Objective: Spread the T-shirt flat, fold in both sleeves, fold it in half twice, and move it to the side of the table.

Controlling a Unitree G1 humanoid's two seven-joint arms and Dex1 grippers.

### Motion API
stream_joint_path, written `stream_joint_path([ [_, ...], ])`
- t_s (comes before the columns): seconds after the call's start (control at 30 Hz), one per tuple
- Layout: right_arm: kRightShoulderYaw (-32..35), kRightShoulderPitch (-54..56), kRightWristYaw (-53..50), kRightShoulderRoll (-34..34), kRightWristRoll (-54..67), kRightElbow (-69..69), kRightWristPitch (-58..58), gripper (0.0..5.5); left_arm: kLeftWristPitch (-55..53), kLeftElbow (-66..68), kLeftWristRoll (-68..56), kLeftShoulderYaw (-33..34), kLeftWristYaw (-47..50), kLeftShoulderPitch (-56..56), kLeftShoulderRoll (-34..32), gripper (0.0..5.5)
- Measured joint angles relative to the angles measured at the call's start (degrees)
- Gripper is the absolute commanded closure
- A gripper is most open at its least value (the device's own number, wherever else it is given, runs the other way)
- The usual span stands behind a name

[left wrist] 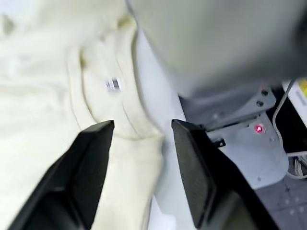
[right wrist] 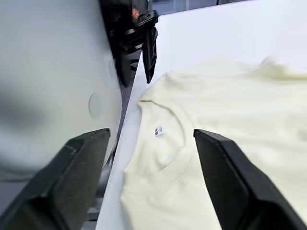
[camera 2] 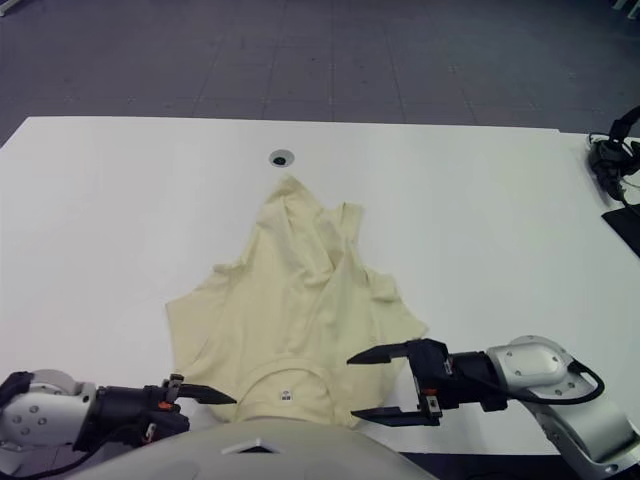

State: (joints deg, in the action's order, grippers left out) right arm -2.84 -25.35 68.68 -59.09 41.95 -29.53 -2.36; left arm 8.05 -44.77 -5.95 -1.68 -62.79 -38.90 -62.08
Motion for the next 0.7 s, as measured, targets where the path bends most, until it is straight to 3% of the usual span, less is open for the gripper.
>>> stream_joint_path([
  [0.1,0.6,4.4,-4.6,4.2,-3.7,2.5,0.1,1.10,-1.1,3.3,-6.7,1.8,-1.0,3.0,0.8,2.01],
  [0.17,-0.1,8.9,-9.1,7.2,-11.5,6.2,1.7,0.74,-1.8,6.3,-6.1,2.2,4.1,11.6,5.4,1.64],
  [0.3,-1.4,13.5,-15.4,8.7,-27.8,14.0,8.5,0.11,2.4,17.9,12.6,-2.8,16.3,28.4,12.4,0.97],
  [0.47,-1.8,17.3,-19.3,8.7,-40.8,23.1,15.9,0.10,12.0,34.6,32.5,-11.1,27.2,38.1,15.5,0.12],
  [0.7,-3.4,18.7,-21.7,6.4,-47.3,26.7,23.4,0.10,17.7,38.4,35.0,-11.4,30.9,38.1,13.8,0.12],
])
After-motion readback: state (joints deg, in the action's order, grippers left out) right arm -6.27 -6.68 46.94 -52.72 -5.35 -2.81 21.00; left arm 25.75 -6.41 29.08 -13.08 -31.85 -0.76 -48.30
